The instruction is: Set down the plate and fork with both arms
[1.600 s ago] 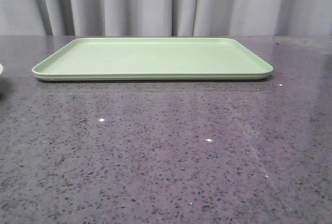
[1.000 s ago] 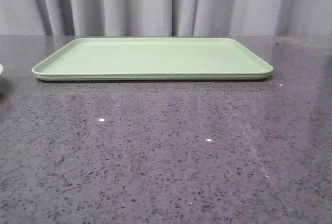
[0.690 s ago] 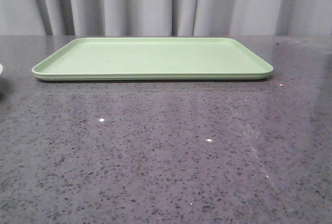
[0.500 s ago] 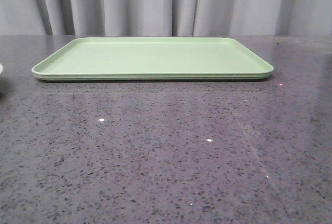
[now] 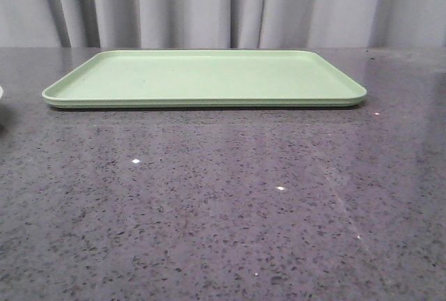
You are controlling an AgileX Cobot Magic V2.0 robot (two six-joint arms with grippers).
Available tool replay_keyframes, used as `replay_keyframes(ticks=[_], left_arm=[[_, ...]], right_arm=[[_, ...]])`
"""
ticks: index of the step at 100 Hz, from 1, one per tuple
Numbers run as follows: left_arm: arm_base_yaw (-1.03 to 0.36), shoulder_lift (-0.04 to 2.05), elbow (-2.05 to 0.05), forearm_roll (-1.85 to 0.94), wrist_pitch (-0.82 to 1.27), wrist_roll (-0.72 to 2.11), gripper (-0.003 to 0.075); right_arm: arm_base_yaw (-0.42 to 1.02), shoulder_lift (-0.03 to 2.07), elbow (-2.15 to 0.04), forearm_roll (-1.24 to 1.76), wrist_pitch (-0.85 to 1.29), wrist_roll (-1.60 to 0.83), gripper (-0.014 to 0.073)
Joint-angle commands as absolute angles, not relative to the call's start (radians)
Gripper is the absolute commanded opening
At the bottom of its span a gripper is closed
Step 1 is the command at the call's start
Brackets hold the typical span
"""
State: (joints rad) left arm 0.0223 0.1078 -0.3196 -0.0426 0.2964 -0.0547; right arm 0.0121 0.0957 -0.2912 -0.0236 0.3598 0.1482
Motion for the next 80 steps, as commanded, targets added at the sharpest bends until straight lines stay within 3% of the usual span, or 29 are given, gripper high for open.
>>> replay_keyframes(ticks=[1, 34, 66, 80], left_arm=[[0.026, 0.187, -0.425, -0.052, 0.278, -0.055, -0.002], [0.026, 0.455, -0.699, -0.052, 0.439, -0.055, -0.002], [0.026, 0.664, -0.821, -0.067, 0.533, -0.054, -0.0015], [0.026, 0.711, -0.842, -0.067, 0.558, -0.049, 0.0107]], right_arm=[[0.007, 0.17, -0.399, -0.035, 0.364, 0.144, -0.0059], [0.007, 0.42, -0.647, -0.035, 0.551, 0.143, -0.0059], [0.007, 0.593, -0.762, -0.034, 0.617, 0.143, -0.0049], [0.007, 0.63, -0.779, -0.029, 0.657, 0.143, 0.0025]])
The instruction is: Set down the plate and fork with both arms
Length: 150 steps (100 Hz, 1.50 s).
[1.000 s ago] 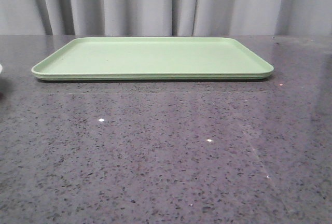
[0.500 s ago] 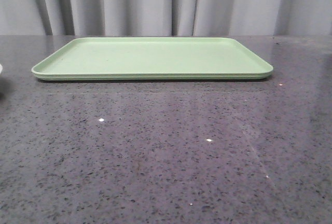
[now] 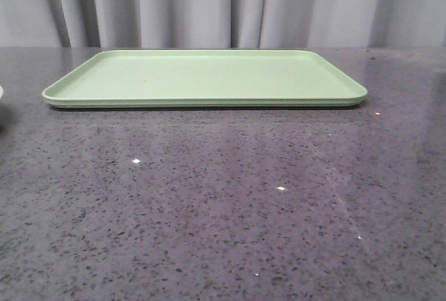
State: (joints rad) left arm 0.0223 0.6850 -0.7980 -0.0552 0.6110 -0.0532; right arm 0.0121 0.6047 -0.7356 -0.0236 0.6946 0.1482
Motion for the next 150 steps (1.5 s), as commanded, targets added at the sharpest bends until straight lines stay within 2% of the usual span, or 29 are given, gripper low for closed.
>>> replay_keyframes(ticks=[1, 10, 22, 29, 36, 88, 120, 150], left_arm=[[0.026, 0.712, -0.842, -0.067, 0.558, -0.049, 0.0125], [0.026, 0.72, -0.846, -0.067, 0.556, -0.049, 0.0244], [0.026, 0.72, -0.846, -0.067, 0.554, -0.049, 0.0396], [0.026, 0.72, -0.846, -0.067, 0.554, -0.049, 0.044], [0.026, 0.72, -0.846, -0.062, 0.553, -0.049, 0.0447], [0.026, 0.72, -0.848, -0.047, 0.546, -0.049, 0.044], [0.03, 0.777, -0.949, 0.114, 0.719, -0.103, 0.044], [0.189, 0.947, -1.055, 0.125, 0.837, -0.1, 0.044]], right_arm=[[0.007, 0.632, -0.779, -0.029, 0.657, 0.143, 0.0031], [0.007, 0.645, -0.779, -0.029, 0.673, 0.143, 0.012], [0.007, 0.65, -0.779, -0.028, 0.685, 0.143, 0.0304], [0.007, 0.65, -0.779, -0.028, 0.688, 0.143, 0.0404], [0.007, 0.65, -0.779, -0.024, 0.696, 0.144, 0.0462], [0.007, 0.65, -0.776, -0.008, 0.693, 0.144, 0.0469], [0.007, 0.65, -0.776, -0.008, 0.679, 0.144, 0.0469], [0.007, 0.65, -0.776, -0.008, 0.679, 0.144, 0.0469]])
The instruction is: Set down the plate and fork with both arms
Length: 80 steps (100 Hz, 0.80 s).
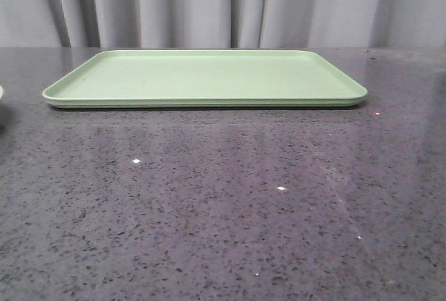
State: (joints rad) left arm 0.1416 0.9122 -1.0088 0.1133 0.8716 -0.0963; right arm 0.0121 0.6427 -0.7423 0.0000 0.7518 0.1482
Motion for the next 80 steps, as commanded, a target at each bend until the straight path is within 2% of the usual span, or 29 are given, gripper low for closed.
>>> replay_keyframes(ticks=[1, 20, 39, 80], left_arm=[[0.198, 0.95, -1.055, 0.125, 0.836, -0.1, 0.044], [0.284, 1.051, -1.055, 0.089, 0.855, -0.043, 0.044], [0.308, 1.16, -1.055, 0.0, 0.869, 0.071, 0.044], [0.345, 1.365, -1.055, 0.0, 0.89, 0.085, 0.044]], right_arm=[[0.007, 0.65, -0.776, -0.008, 0.679, 0.144, 0.0469], [0.007, 0.65, -0.776, -0.008, 0.679, 0.144, 0.0469], [0.007, 0.65, -0.776, -0.008, 0.68, 0.144, 0.0469], [0.007, 0.65, -0.776, -0.008, 0.679, 0.144, 0.0469]])
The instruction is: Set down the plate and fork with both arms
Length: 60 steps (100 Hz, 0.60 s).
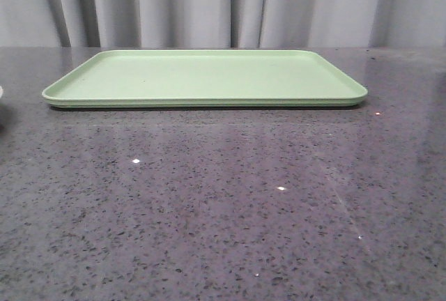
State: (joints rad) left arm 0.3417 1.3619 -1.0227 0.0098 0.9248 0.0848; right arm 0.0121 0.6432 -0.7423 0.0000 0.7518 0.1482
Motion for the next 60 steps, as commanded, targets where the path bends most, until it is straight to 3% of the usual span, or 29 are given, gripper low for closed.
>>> replay_keyframes(ticks=[1, 41, 60], left_arm=[[0.345, 1.369, -1.055, 0.0, 0.888, 0.085, 0.044], [0.345, 1.443, -1.055, 0.0, 0.856, 0.085, 0.0433], [0.345, 1.453, -1.055, 0.0, 0.856, 0.085, 0.0291]], right_arm=[[0.007, 0.65, -0.776, -0.008, 0.679, 0.144, 0.0469], [0.007, 0.65, -0.776, -0.008, 0.672, 0.144, 0.0469], [0.007, 0.65, -0.776, -0.008, 0.672, 0.144, 0.0469]])
